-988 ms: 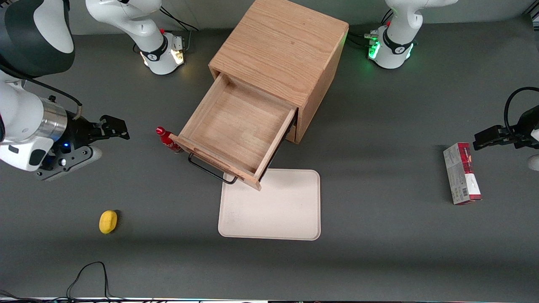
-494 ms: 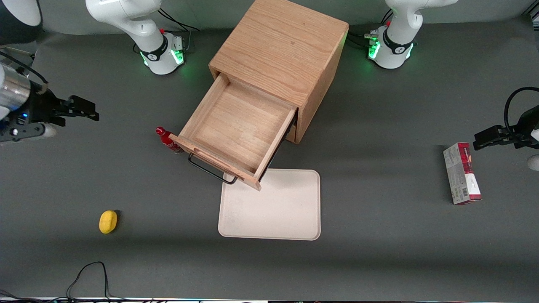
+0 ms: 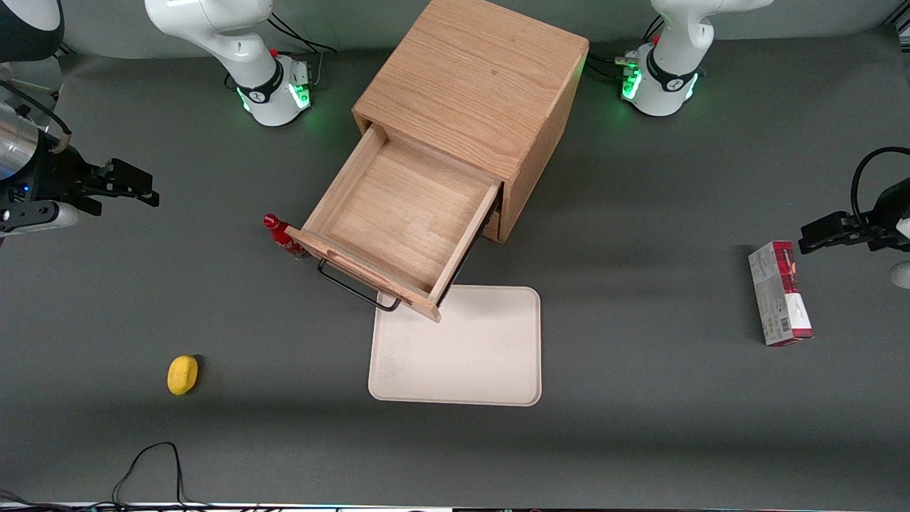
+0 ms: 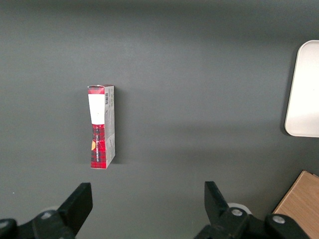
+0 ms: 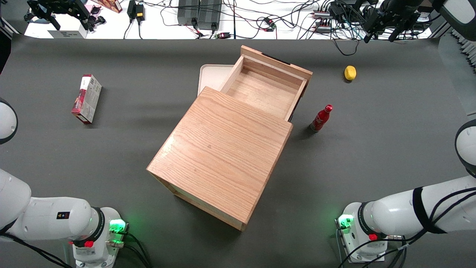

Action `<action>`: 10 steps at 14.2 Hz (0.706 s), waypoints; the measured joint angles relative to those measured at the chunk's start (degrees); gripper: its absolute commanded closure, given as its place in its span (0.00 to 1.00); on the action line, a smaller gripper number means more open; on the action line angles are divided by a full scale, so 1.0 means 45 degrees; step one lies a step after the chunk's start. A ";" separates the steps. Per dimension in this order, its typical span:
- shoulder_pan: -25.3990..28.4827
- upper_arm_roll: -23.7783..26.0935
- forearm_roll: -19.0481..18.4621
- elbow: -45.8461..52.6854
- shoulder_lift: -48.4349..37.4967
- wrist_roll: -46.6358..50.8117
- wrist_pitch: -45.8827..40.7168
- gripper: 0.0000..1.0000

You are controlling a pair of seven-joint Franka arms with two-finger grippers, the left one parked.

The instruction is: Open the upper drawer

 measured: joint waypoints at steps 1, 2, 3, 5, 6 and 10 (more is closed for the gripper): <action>-0.0563 0.0575 -0.0053 0.0000 0.0000 0.0034 0.0012 0.00; -0.1151 0.1084 -0.0082 0.0000 0.0000 0.0034 0.0026 0.00; -0.1715 0.1530 -0.0086 0.0005 0.0000 0.0034 0.0050 0.00; -0.1860 0.1496 -0.0141 0.0014 -0.0001 0.0033 0.0072 0.00; -0.1488 0.0989 -0.0268 0.0012 0.0001 0.0033 0.0089 0.00; -0.0884 0.0338 -0.0923 -0.0008 0.0044 0.0033 0.0088 0.00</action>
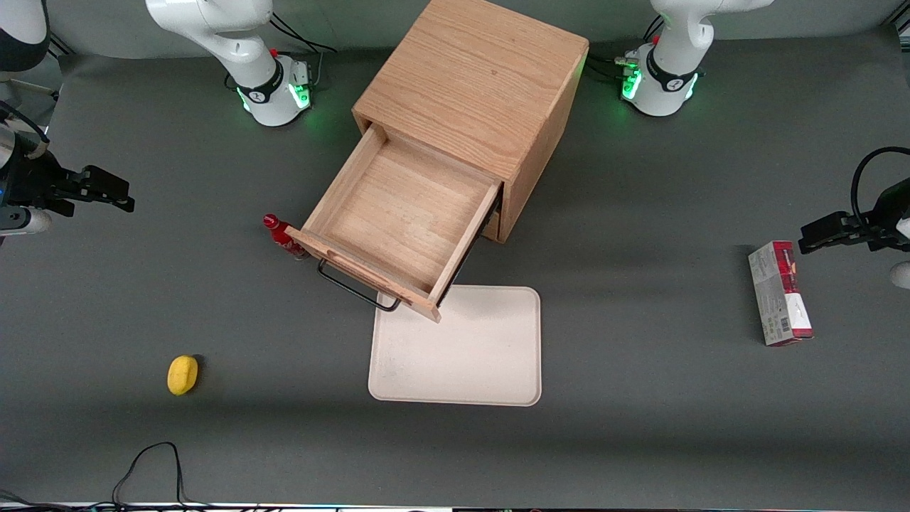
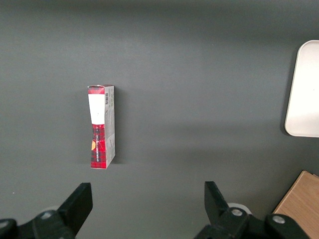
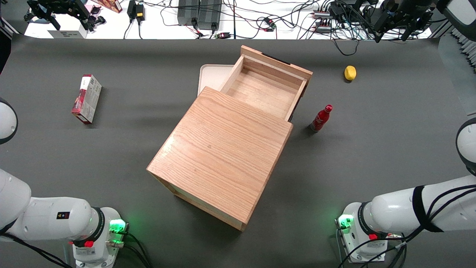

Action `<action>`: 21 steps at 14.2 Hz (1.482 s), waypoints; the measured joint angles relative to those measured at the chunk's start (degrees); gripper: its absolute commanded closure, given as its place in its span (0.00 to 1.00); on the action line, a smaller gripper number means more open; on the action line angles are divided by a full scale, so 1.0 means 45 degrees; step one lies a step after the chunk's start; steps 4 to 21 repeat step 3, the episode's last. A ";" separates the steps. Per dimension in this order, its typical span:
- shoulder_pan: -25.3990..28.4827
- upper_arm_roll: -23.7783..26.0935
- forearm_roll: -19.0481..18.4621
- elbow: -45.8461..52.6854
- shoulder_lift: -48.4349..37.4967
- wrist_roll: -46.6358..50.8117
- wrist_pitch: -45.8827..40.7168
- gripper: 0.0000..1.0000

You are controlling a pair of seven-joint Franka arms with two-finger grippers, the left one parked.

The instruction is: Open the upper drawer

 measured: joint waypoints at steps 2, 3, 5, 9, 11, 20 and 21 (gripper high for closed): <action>0.0001 0.0091 0.0024 0.0002 0.0003 0.0000 -0.0001 0.00; 0.0007 0.0103 0.0174 0.0006 0.0003 -0.0014 0.0000 0.00; 0.0007 0.0103 0.0174 0.0006 0.0003 -0.0014 0.0000 0.00; 0.0007 0.0103 0.0174 0.0006 0.0003 -0.0014 0.0000 0.00; 0.0007 0.0103 0.0174 0.0006 0.0003 -0.0014 0.0000 0.00; 0.0007 0.0103 0.0174 0.0006 0.0003 -0.0014 0.0000 0.00; 0.0007 0.0103 0.0174 0.0006 0.0003 -0.0014 0.0000 0.00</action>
